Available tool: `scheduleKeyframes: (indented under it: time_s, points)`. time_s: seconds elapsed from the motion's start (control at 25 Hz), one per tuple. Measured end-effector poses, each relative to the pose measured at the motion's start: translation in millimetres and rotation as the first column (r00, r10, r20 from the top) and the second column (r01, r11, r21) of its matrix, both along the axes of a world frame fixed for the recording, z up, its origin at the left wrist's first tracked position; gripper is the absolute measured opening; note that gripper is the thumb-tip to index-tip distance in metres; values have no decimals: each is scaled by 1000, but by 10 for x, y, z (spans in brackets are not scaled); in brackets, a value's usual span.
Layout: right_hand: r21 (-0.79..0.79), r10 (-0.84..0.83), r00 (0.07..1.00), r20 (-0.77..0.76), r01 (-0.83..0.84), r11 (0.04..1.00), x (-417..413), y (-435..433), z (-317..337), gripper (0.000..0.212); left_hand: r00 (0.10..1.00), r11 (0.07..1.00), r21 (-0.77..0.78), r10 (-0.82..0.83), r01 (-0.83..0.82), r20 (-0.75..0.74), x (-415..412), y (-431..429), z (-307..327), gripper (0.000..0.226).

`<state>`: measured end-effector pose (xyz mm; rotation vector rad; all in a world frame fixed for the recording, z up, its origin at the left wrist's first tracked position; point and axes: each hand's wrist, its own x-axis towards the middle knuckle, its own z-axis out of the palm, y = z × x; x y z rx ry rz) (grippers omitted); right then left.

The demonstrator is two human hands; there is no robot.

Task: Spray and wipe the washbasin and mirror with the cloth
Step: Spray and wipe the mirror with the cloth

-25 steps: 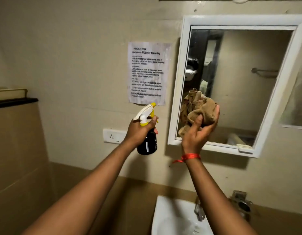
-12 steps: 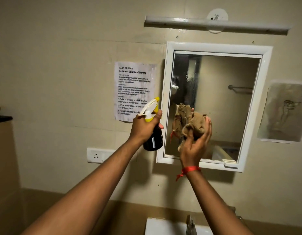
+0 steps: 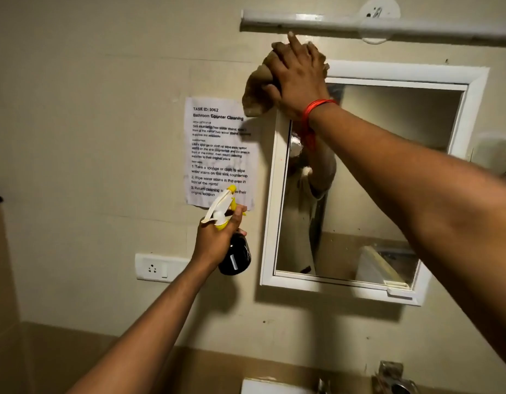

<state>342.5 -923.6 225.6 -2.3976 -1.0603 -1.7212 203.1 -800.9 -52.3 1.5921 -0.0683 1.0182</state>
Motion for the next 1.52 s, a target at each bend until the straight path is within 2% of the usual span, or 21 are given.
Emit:
scheduleKeyframes:
  time_s: [0.08, 0.2, 0.32, 0.44, 0.52, 0.64, 0.72, 0.8, 0.88, 1.0, 1.12, 1.2, 1.28, 1.4, 1.52]
  points:
    - [-82, 37, 998, 60, -32, 996, 63, -65, -304, 59, 1000, 1000, 9, -15, 15, -20, 24, 0, -96, 33]
    - [-217, 44, 993, 105, -21, 976, 151, -139, -1103, 58, 999, 1000, -23, 9, -10, -40, 15, -4, -263, 32]
    - [-357, 40, 999, -6, -39, 933, 130, -229, -2315, 57, 998, 998, -53, 26, -29, -58, -57, 23, -418, 22]
    - [-599, 14, 993, -118, -83, 797, -3, -328, -3659, 47, 995, 998, -59, 7, -13, -100, -173, 78, -551, 20]
    - [-726, -6, 992, -126, -88, 682, -3, -381, -4122, 37, 993, 999, -44, 4, -9, -120, -219, 121, -617, 17]
    - [-788, 5, 995, -98, -81, 610, 88, -405, -3850, 42, 992, 1000, -30, 3, -6, -128, -214, 152, -680, 17]
    - [-720, 69, 997, -46, -81, 689, 149, -400, -3275, 47, 993, 999, -35, -12, 8, -117, -166, 150, -698, 23]
    - [-572, 116, 992, 48, -68, 817, 215, -357, -2475, 51, 994, 999, -25, -41, 39, -104, -98, 130, -686, 29]
    - [-439, 97, 984, 150, -21, 898, 233, -303, -1581, 56, 993, 999, 4, -54, 54, -102, -30, 78, -663, 33]
    - [-252, -20, 992, 127, 52, 966, 89, -274, -454, 64, 991, 998, 14, -64, 66, -117, 69, -4, -642, 20]
    - [-125, -64, 993, 102, 77, 989, 13, -300, 0, 65, 990, 998, 8, -66, 67, -124, 157, -13, -692, 13]
    - [-94, -37, 995, 94, 46, 995, 5, -277, -101, 66, 990, 997, 12, -75, 77, -115, 174, -22, -729, 12]
    - [-121, -15, 995, 103, 28, 992, 18, -255, -502, 67, 992, 997, 12, -78, 80, -103, 162, -58, -752, 22]
    - [-269, 50, 995, 85, -25, 963, 90, -330, -1658, 67, 992, 996, -28, -90, 88, -84, 101, -101, -799, 27]
    - [-367, 121, 991, -51, -131, 921, 53, -429, -2939, 65, 987, 991, -25, -132, 131, -94, 2, -98, -880, 36]
